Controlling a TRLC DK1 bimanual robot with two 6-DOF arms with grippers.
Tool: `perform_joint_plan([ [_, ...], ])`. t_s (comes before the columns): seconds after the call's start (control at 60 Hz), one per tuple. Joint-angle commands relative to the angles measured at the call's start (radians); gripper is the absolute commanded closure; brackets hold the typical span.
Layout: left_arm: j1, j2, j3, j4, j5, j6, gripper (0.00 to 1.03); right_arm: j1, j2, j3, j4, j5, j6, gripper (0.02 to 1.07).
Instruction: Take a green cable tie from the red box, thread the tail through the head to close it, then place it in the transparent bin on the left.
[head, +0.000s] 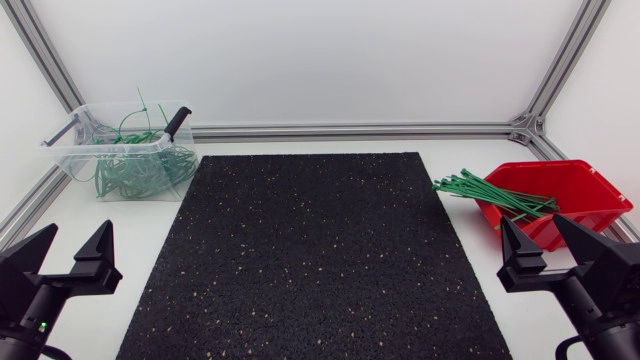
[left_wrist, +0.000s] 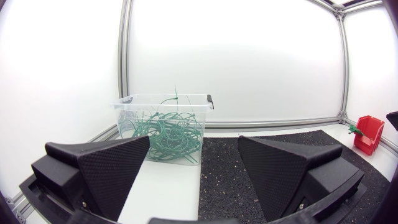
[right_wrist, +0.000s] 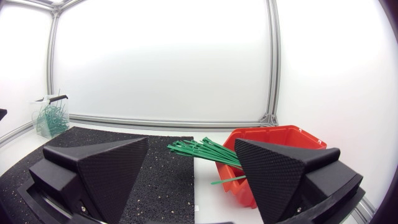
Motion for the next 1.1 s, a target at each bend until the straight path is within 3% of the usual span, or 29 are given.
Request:
perform_joint_plan([
  [0.0, 0.002, -0.007, -0.043, -0.009, -0.001, -0.020, 0.04, 0.006, -0.010, -0.023, 0.007, -0.004, 0.011, 0.06],
  [0.483, 0.002, -0.007, -0.043, -0.009, -0.001, -0.020, 0.04, 0.008, -0.013, -0.006, 0.021, -0.007, 0.011, 0.06],
  [0.783, 0.002, -0.007, -0.043, -0.009, -0.001, -0.020, 0.04, 0.024, 0.005, 0.140, -0.019, -0.007, 0.009, 0.06],
  [1.083, 0.004, -0.007, -0.043, -0.009, -0.001, -0.020, 0.04, 0.031, 0.329, 0.403, -0.103, -0.019, 0.019, 0.06],
])
